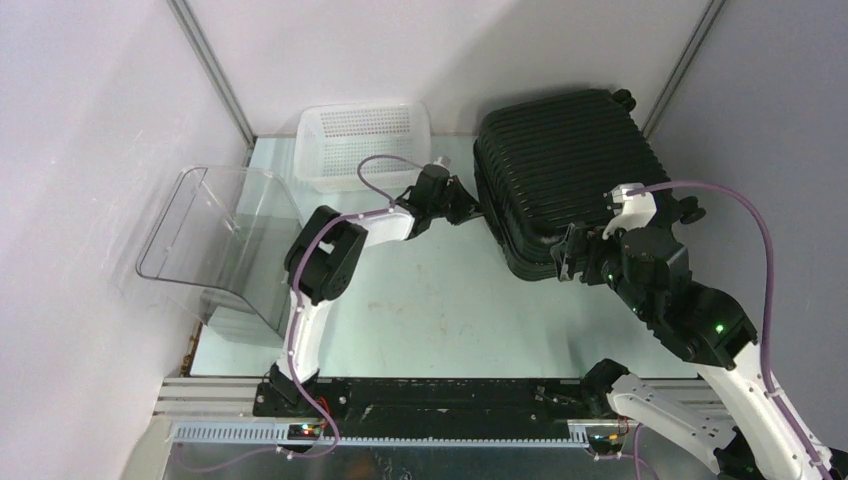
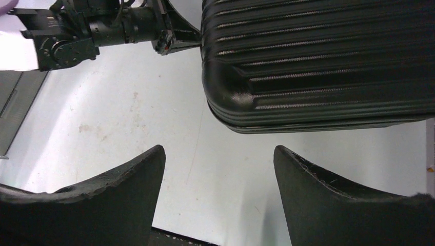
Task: Open, take out, and arrange the luggage
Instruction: Move the luggage to the center of the board.
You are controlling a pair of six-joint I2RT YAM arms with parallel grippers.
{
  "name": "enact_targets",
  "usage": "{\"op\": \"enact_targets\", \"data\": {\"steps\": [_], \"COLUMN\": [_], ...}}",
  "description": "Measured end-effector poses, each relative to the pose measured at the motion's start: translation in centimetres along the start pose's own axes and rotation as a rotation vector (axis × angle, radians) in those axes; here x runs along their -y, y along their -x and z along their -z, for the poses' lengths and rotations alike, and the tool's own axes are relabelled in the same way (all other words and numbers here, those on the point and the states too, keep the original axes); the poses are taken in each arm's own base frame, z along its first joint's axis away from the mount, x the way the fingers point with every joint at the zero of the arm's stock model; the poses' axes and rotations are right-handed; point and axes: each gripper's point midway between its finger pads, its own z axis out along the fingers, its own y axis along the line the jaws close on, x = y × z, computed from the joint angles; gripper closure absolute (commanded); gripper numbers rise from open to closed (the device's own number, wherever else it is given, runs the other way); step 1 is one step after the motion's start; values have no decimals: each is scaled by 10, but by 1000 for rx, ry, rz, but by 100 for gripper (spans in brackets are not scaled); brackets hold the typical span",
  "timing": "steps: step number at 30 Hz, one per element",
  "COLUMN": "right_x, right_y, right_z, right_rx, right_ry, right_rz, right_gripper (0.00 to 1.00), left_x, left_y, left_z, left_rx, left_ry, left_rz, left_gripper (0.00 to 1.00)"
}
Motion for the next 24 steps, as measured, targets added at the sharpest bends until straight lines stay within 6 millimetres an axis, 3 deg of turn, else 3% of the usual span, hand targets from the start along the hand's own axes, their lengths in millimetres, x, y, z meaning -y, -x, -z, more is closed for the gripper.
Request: {"op": "enact_targets", "data": {"steps": [7, 15, 18, 24], "right_x": [0, 7, 16, 51], "right_y": [-9, -45, -60, -71], "right_z": [2, -5, -9, -21], "right_rx": [-24, -96, -108, -90], "right_ry": [18, -102, -171, -325], "right_rz": [16, -353, -464, -578], "right_gripper": [18, 14, 7, 1], "left_x": [-12, -25, -27, -26], "left_y": [-33, -58, -66, -77], "left_z": [43, 82, 93, 111], "left_rx": [-37, -58, -58, -39], "left_ry": [111, 161, 178, 195], "left_rz": [-48, -70, -81, -134], "left_gripper": [100, 100, 100, 100]}}
